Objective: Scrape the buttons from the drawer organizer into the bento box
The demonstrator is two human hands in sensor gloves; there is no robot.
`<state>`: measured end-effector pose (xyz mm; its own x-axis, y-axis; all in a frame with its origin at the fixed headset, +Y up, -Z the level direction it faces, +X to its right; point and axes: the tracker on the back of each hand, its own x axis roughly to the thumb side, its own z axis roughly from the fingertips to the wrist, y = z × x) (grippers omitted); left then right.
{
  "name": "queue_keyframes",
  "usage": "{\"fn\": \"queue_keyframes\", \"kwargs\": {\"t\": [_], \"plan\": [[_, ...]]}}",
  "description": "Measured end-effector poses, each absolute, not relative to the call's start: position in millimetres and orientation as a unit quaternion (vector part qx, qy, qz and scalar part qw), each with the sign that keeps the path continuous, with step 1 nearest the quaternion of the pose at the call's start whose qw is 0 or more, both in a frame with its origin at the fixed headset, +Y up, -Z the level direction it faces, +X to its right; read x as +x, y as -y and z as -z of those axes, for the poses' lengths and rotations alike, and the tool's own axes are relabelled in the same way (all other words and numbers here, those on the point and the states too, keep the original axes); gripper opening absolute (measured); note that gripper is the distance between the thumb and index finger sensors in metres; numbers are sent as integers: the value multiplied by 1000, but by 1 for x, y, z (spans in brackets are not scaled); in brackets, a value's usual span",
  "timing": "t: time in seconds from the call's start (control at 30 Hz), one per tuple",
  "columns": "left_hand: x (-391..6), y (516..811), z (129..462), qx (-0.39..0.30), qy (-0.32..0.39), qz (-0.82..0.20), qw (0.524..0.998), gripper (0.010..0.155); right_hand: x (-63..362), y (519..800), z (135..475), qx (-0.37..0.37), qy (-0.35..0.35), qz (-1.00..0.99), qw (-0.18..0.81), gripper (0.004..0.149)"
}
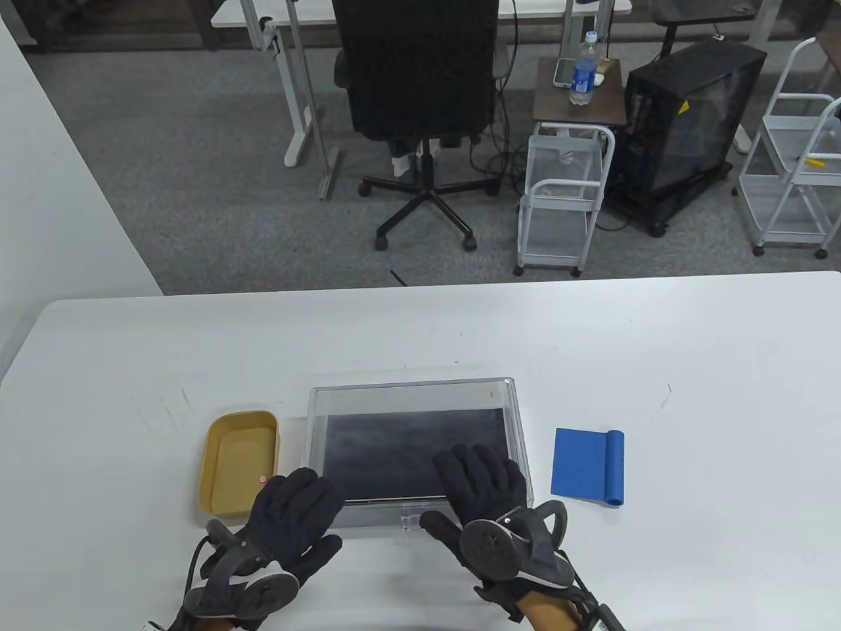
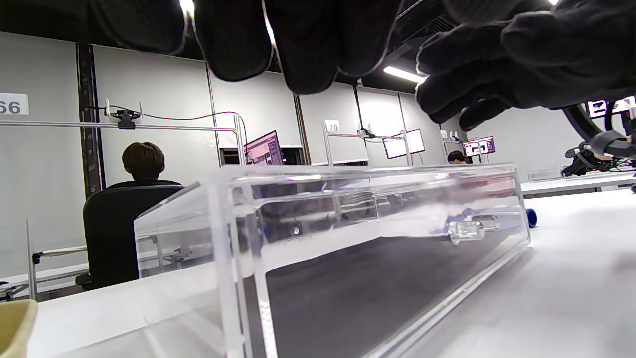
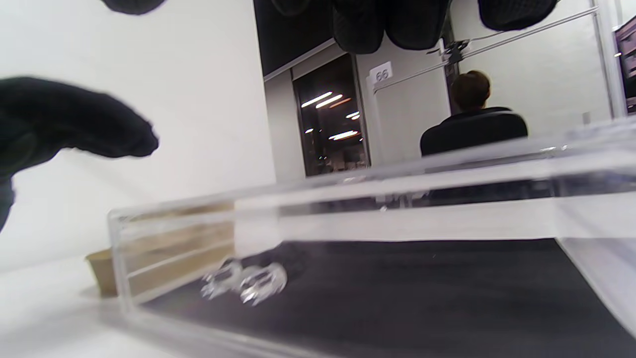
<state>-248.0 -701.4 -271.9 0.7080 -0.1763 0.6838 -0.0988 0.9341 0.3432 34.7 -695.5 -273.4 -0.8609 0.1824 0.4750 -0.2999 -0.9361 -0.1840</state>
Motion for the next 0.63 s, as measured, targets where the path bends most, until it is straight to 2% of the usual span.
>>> {"fn": "queue_keyframes", "kwargs": {"t": [0.23,0.63], "plan": [[-249,701,272,183,378,20,907,65,18,709,272,267,86,-955,98,77],[-251,702,272,177,373,9,911,64,9,711,268,288,78,-951,80,78]]}}
